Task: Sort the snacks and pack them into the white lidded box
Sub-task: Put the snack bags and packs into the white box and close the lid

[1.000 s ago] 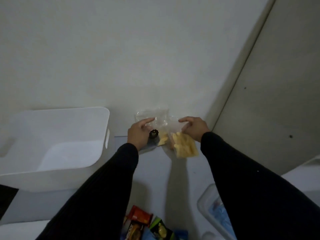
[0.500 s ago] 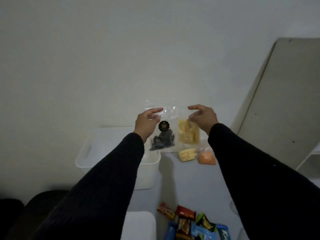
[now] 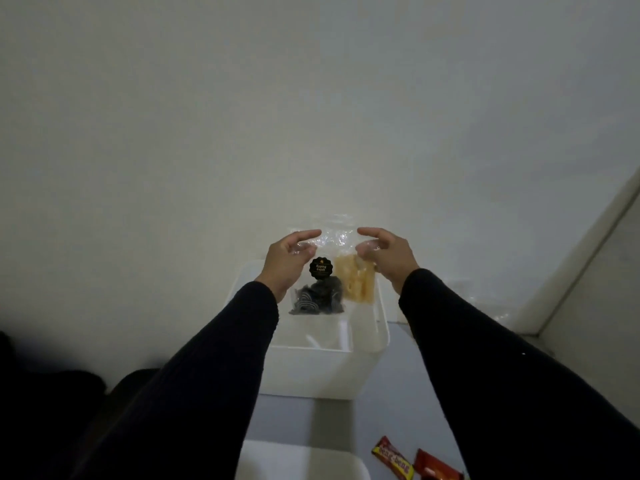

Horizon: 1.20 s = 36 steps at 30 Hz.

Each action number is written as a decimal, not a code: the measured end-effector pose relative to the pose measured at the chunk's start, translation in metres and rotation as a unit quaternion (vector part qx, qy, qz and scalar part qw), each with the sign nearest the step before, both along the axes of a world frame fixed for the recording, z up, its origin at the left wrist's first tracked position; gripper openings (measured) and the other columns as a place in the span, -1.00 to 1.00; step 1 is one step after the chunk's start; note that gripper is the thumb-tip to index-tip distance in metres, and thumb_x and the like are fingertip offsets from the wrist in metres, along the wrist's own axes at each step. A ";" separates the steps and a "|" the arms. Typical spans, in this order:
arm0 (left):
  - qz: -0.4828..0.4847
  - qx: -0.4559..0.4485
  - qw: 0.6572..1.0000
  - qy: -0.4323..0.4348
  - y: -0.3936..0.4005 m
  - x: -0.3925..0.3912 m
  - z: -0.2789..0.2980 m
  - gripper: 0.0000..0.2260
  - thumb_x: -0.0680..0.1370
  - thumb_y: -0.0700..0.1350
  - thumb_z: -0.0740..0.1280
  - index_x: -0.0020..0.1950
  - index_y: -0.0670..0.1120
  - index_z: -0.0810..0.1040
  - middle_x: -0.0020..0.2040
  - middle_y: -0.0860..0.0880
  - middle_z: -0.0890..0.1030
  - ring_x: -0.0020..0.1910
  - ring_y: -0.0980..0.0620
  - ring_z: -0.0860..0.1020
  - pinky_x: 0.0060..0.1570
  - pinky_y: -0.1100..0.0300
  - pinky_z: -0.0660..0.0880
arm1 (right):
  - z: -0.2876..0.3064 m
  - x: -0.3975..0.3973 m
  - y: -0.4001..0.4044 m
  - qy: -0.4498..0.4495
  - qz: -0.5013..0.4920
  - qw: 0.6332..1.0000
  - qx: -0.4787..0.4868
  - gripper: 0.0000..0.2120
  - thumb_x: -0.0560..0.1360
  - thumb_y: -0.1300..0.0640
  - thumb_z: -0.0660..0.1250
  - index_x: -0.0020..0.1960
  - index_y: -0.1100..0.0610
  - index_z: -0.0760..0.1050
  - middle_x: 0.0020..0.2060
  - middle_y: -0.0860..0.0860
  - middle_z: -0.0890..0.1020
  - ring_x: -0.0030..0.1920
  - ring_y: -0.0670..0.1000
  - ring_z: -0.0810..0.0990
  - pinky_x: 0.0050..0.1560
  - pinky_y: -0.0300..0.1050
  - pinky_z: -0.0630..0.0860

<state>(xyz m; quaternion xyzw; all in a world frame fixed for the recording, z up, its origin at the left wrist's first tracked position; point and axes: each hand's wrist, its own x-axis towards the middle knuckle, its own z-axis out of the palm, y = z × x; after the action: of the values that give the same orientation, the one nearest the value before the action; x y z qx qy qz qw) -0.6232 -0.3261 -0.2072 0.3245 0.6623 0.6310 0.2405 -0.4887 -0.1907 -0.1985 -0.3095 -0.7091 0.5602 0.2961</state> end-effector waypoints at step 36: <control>-0.068 -0.258 0.964 0.014 0.075 -0.085 -0.165 -0.65 0.51 -0.21 0.37 0.27 0.05 0.52 0.36 -0.01 0.47 0.28 0.01 0.43 0.28 0.19 0.38 | -0.150 -0.094 0.053 -0.385 -0.026 0.919 0.083 -0.55 0.50 0.40 0.11 0.23 -0.02 0.45 0.11 0.10 0.55 -0.01 0.06 0.59 -0.10 -0.26 0.58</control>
<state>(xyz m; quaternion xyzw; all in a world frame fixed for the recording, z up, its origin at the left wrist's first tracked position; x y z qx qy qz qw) -0.7079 -0.2515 -0.3720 0.3046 0.7823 0.4163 0.3492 -0.5826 -0.1380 -0.3486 -0.4938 -0.8042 0.3285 0.0391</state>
